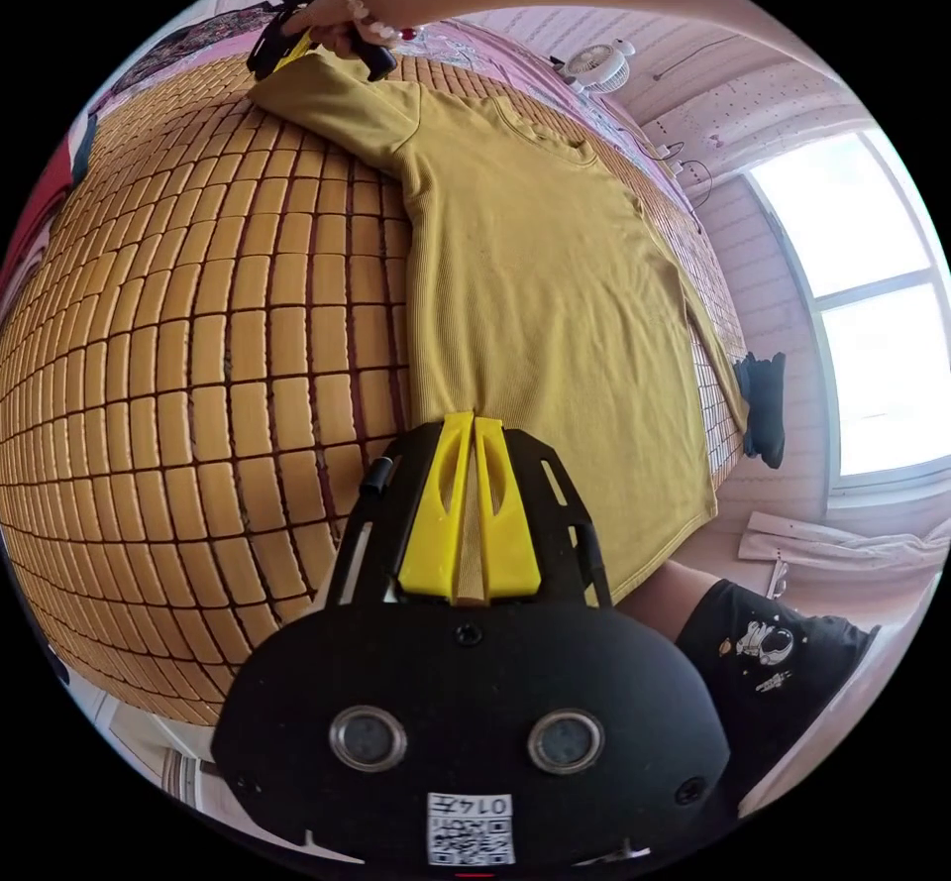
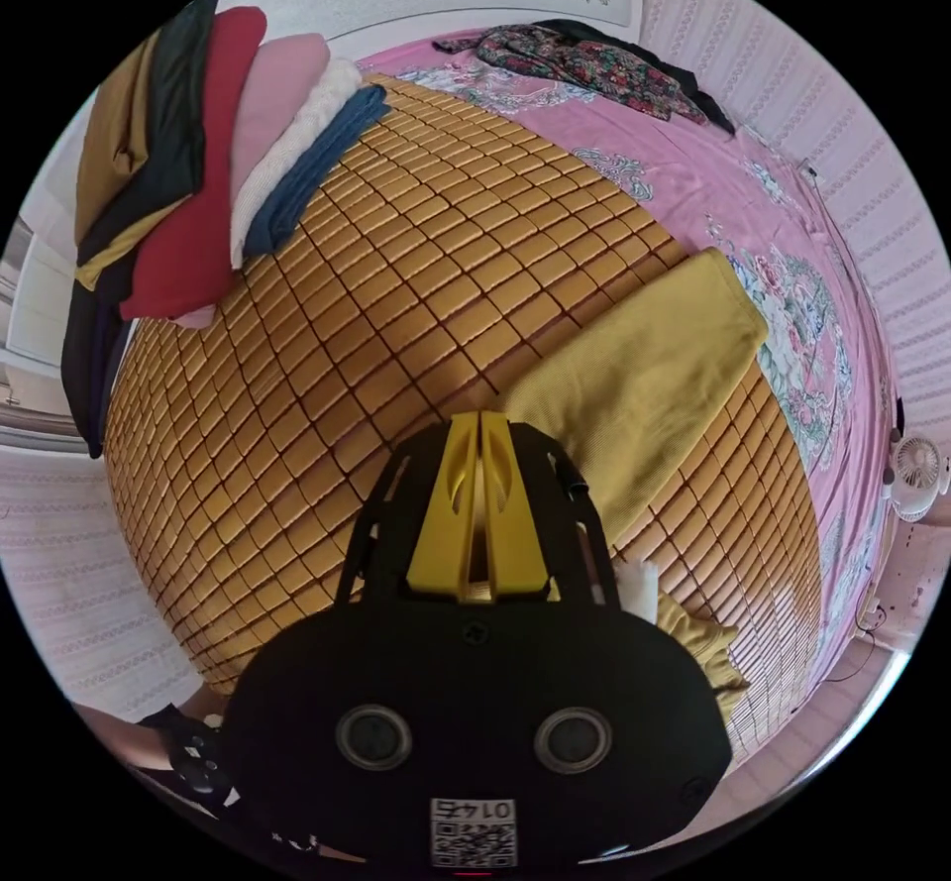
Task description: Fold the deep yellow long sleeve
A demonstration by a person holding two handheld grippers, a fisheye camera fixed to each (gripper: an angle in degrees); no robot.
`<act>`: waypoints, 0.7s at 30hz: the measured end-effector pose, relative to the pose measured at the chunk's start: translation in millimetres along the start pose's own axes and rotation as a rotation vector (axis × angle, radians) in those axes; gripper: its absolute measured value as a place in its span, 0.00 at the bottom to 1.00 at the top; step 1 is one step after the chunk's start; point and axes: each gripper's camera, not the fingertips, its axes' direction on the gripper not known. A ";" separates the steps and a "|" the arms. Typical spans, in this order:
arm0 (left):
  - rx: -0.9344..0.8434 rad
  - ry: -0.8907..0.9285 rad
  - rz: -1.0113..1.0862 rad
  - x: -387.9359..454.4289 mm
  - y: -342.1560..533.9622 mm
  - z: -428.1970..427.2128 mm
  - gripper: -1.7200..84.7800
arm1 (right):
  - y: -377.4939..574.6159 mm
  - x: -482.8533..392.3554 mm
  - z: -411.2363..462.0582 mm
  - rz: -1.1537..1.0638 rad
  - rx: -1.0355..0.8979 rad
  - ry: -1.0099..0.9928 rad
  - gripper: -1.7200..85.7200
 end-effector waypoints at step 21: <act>0.218 -0.026 -0.059 -70.1 110.2 -33.0 0.02 | 18.7 42.7 -33.9 -0.102 0.172 -0.237 0.12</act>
